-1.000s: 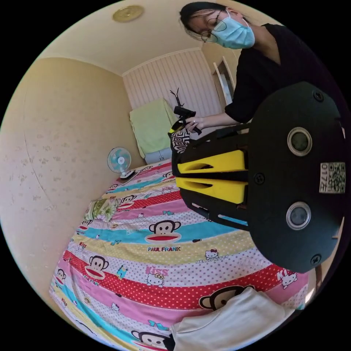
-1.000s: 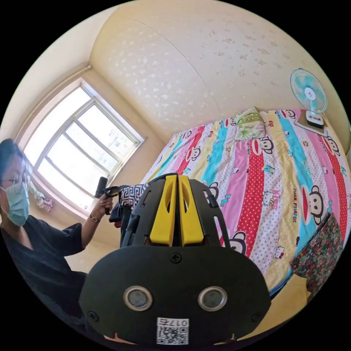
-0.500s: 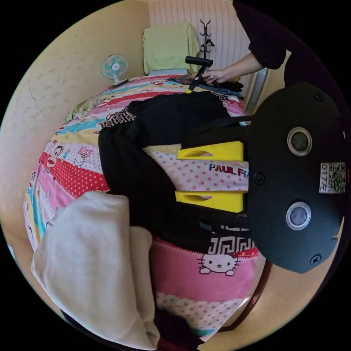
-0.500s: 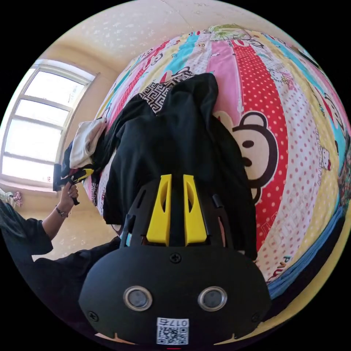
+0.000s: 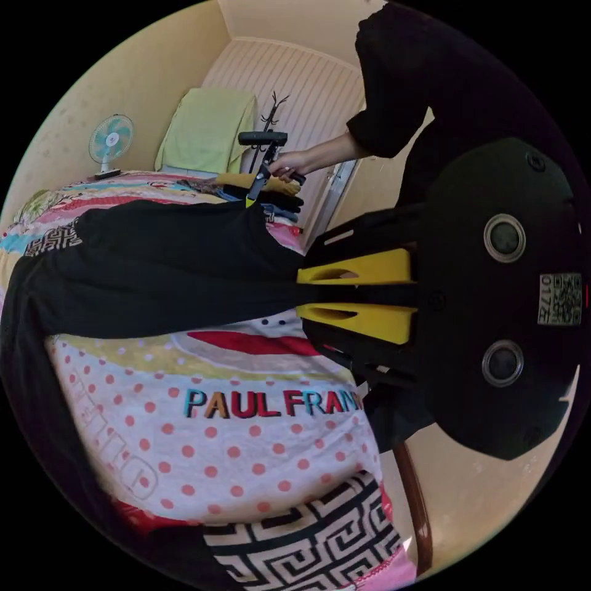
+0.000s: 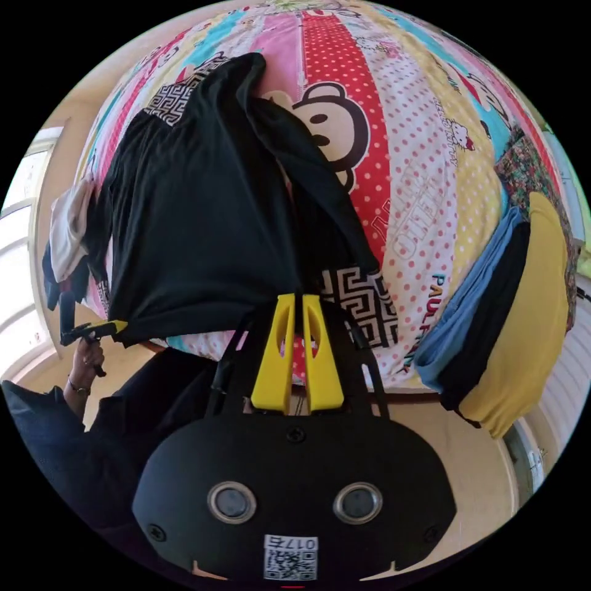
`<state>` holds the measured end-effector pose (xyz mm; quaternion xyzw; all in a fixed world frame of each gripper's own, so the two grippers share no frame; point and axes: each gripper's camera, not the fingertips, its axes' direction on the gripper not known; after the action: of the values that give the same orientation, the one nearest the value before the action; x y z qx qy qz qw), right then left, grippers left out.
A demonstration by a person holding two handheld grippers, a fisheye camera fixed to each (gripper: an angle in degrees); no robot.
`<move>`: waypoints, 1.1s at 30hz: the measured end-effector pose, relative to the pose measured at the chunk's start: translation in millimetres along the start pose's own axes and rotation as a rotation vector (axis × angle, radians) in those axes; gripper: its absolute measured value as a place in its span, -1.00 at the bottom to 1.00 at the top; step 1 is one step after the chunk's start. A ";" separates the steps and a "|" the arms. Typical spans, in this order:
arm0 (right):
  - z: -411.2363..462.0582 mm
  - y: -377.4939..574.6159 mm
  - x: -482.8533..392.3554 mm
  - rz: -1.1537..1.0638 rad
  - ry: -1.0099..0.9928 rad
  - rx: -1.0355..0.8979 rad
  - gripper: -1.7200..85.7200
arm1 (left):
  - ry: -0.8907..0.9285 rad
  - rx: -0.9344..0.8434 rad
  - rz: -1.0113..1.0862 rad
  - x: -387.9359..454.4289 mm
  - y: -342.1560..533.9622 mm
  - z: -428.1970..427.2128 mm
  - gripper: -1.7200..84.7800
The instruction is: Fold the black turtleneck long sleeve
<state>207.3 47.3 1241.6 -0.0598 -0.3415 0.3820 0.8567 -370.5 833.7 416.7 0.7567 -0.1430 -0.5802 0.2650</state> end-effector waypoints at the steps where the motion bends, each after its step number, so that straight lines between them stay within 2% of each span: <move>1: -3.0 0.5 -2.8 -0.035 0.077 -0.093 -0.88 | 0.008 -0.007 -0.007 -5.2 17.3 -18.1 -0.85; 2: 0.9 1.8 -3.5 -0.053 0.139 -0.173 -0.88 | -0.015 -0.023 -0.010 -9.0 31.8 -30.7 -0.85; 6: 37.2 1.0 12.0 0.014 0.155 -0.288 -0.86 | 0.031 -0.090 -0.047 -26.2 54.8 -44.3 -0.81; 9: 31.4 -0.1 13.2 0.146 0.225 -0.229 -0.83 | -0.017 0.073 -0.121 -50.1 74.3 -106.4 -0.72; 11: 9.0 1.0 -14.0 0.137 0.292 -0.085 -0.76 | -0.206 0.278 -0.215 -72.4 94.5 -171.9 -0.67; 12: 4.5 0.7 -26.0 0.090 0.274 -0.041 -0.73 | -0.250 0.309 -0.235 -78.6 96.9 -184.4 -0.66; 14: -6.7 1.5 -87.5 -0.232 0.079 0.108 -0.70 | -0.291 0.281 -0.206 -104.4 85.3 -208.3 -0.64; 17: -2.3 -2.9 -157.4 -0.558 -0.144 0.113 -0.69 | -0.261 0.129 -0.073 -126.4 49.2 -201.3 -0.67; 18: 0.2 -3.9 -169.4 -0.605 -0.166 0.105 -0.68 | -0.286 0.104 -0.061 -128.3 43.7 -199.6 -0.69; 20: 15.1 -6.1 -209.8 -0.778 -0.166 0.035 -0.64 | -0.413 -0.001 -0.013 -127.7 33.2 -206.7 -0.94; 21: 19.0 -6.0 -217.6 -0.816 -0.152 0.013 -0.63 | -0.365 -0.021 0.029 -126.0 33.7 -211.3 -0.95; 22: 24.3 -4.8 -230.8 -0.882 -0.136 -0.017 -0.61 | -0.232 -0.030 0.084 -123.6 39.8 -226.6 -0.96; 23: 25.0 -2.2 -241.8 -0.940 -0.153 -0.029 -0.59 | -0.107 -0.007 0.096 -121.6 49.2 -248.1 -0.97; 26: 13.6 11.7 -271.8 -1.102 -0.227 -0.012 -0.56 | 0.120 0.098 0.141 -107.3 76.5 -313.8 -0.98; 30: -0.6 30.0 -309.6 -1.255 -0.185 0.062 -0.52 | 0.222 0.229 0.200 -88.5 97.7 -386.2 -0.98; 33: -20.0 43.2 -337.7 -1.311 -0.214 0.192 -0.49 | 0.393 0.320 0.251 -81.9 101.2 -426.5 -0.98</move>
<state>33.0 -154.1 1028.5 0.2744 -0.3547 -0.1848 0.8745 22.2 894.0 619.2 0.8634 -0.2711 -0.3549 0.2345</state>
